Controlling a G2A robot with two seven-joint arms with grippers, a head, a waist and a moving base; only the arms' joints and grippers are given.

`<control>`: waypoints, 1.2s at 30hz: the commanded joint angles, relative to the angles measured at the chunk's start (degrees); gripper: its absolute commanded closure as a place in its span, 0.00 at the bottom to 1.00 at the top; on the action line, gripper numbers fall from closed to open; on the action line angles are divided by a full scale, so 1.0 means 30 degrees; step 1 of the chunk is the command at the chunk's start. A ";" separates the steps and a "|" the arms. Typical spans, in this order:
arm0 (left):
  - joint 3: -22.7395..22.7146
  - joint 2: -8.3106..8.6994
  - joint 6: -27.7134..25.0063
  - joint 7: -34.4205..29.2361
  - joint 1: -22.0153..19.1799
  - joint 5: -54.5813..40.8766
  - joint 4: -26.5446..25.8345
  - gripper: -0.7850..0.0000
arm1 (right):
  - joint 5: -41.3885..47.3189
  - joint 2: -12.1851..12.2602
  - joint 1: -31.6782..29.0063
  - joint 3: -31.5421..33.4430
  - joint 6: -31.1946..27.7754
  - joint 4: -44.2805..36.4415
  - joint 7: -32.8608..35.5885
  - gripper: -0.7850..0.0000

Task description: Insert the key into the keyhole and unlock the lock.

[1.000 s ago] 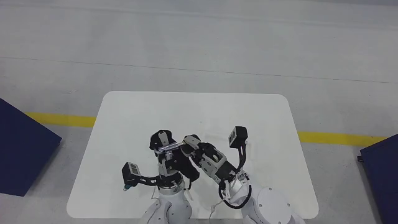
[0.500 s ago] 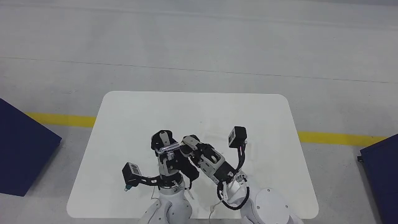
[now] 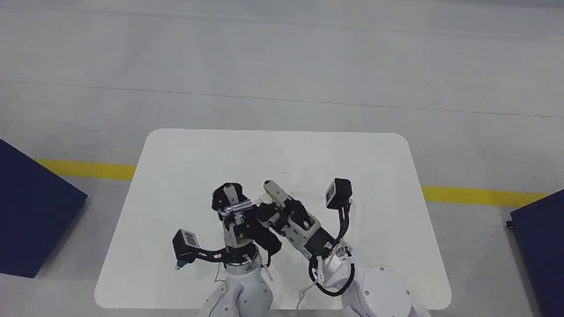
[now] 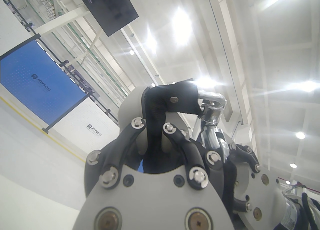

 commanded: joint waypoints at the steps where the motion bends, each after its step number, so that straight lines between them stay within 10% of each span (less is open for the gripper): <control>1: -0.0036 -0.0023 -0.0022 -0.0025 0.0017 -0.0015 0.0011 1.00 | 0.0041 0.0016 -0.0057 0.0285 -0.0083 0.0023 0.0036 0.07; 4: -0.0083 -0.0054 -0.0044 -0.0081 0.0033 -0.0005 -0.0004 1.00 | 0.0134 0.0053 -0.0158 0.0733 -0.0135 0.0060 0.0263 0.51; 8: -0.0125 -0.0093 -0.0081 -0.0146 0.0054 0.0079 0.0004 1.00 | 0.0080 0.0092 -0.0241 0.1052 -0.0059 0.0037 0.0601 0.73; 10: -0.0153 -0.0111 -0.0076 -0.0167 0.0063 0.0123 0.0013 1.00 | 0.0040 0.0098 -0.0224 0.1113 -0.0017 0.0037 0.0734 0.99; 36: -0.0563 -0.0278 0.0173 -0.0224 0.0133 0.1107 0.0243 1.00 | -0.1051 0.0133 -0.0160 0.1027 -0.0140 0.0010 0.2184 1.00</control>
